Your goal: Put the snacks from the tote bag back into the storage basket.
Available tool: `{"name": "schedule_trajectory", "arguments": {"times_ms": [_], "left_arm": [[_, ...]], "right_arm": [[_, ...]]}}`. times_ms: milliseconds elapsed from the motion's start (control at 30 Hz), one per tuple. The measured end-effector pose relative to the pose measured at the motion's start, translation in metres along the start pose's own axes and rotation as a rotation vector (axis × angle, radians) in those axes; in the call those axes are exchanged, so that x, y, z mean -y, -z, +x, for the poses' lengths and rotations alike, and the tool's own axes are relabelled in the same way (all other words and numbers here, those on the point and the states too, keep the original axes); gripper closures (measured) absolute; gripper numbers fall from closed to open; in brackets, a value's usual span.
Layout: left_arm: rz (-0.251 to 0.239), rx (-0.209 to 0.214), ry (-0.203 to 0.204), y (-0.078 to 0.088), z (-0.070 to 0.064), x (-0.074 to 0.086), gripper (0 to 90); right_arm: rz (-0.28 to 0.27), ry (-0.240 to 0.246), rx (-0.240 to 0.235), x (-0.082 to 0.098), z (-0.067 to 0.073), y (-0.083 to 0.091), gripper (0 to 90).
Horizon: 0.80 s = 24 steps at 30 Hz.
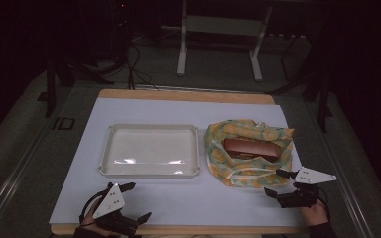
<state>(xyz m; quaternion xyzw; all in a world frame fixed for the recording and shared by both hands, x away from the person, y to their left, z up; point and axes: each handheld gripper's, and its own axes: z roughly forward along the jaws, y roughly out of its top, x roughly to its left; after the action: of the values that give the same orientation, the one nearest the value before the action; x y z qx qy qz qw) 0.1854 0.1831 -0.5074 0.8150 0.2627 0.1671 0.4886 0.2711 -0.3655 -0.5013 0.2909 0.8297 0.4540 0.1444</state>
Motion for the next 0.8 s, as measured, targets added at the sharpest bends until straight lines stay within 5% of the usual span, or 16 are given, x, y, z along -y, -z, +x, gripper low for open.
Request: {"name": "schedule_trajectory", "arguments": {"times_ms": [233, 367, 533, 800], "left_arm": [[-0.001, 0.024, -0.020, -0.001, -0.004, -0.001, 0.0], [0.007, 0.037, -0.032, 0.000, -0.006, -0.001, 0.0], [0.018, 0.059, -0.031, -0.003, -0.007, 0.000, 0.0], [0.020, 0.083, -0.028, -0.007, -0.007, -0.001, 0.0]], "right_arm": [[0.073, 0.023, -0.014, -0.001, 0.002, -0.004, 15.1], [0.167, -0.005, -0.085, -0.007, 0.005, -0.006, 12.7], [0.169, -0.012, -0.151, -0.012, 0.008, -0.006, 11.2], [0.232, 0.116, -0.199, -0.027, 0.021, -0.012, 11.3]]}}
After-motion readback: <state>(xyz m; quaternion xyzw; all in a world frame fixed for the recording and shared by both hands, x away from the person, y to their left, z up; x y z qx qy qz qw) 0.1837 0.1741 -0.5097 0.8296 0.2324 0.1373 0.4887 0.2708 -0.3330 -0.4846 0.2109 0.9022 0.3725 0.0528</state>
